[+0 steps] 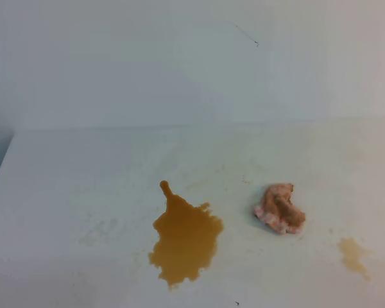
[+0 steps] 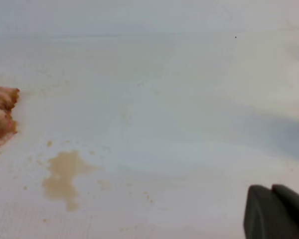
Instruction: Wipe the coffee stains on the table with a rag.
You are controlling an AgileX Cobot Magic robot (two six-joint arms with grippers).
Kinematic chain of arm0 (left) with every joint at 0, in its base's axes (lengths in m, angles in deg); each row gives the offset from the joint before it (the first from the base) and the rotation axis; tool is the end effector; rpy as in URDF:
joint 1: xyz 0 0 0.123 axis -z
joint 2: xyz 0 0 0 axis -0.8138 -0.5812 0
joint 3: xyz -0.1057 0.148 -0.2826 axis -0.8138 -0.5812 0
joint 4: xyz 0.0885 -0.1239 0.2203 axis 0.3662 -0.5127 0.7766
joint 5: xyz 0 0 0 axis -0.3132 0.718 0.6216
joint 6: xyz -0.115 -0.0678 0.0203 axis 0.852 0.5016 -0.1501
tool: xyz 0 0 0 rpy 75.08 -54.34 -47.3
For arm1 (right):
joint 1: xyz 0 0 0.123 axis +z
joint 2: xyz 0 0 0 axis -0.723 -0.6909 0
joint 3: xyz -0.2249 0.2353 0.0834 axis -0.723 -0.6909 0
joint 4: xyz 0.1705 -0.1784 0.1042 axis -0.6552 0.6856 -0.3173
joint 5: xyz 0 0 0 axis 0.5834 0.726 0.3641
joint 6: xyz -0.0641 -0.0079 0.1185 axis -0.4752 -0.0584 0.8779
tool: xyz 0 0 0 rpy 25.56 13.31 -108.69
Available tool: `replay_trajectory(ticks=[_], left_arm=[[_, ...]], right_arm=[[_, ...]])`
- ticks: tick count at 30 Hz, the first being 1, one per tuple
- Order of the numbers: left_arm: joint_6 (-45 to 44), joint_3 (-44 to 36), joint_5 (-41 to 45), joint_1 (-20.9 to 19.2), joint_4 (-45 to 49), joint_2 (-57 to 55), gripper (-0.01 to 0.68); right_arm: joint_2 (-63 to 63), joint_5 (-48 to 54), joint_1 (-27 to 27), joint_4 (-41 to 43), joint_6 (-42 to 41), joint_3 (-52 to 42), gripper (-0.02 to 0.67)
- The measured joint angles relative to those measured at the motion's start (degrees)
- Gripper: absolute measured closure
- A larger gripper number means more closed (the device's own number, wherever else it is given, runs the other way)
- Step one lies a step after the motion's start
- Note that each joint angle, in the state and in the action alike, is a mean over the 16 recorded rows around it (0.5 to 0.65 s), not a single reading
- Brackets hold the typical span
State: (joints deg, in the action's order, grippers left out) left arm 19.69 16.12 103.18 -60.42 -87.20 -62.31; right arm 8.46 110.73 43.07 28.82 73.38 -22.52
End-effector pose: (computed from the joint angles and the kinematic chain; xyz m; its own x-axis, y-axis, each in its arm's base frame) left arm 0.0618 0.0020 0.1675 -0.1632 -0.3893 -0.9065 -0.1425 0.9185 -0.3688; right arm 0.0593 -0.0087 0.1602 -0.2878 -0.0130 -0.9576 0.0855 0.9956 -0.0392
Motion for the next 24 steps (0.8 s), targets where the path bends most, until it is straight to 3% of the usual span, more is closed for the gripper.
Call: replay_trajectory(ticks=[24], left_arm=[[0.00,0.00,0.00,0.00,0.00,0.00,0.673]], right_arm=[[0.00,-0.04,0.00,0.21,0.00,0.00,0.651]])
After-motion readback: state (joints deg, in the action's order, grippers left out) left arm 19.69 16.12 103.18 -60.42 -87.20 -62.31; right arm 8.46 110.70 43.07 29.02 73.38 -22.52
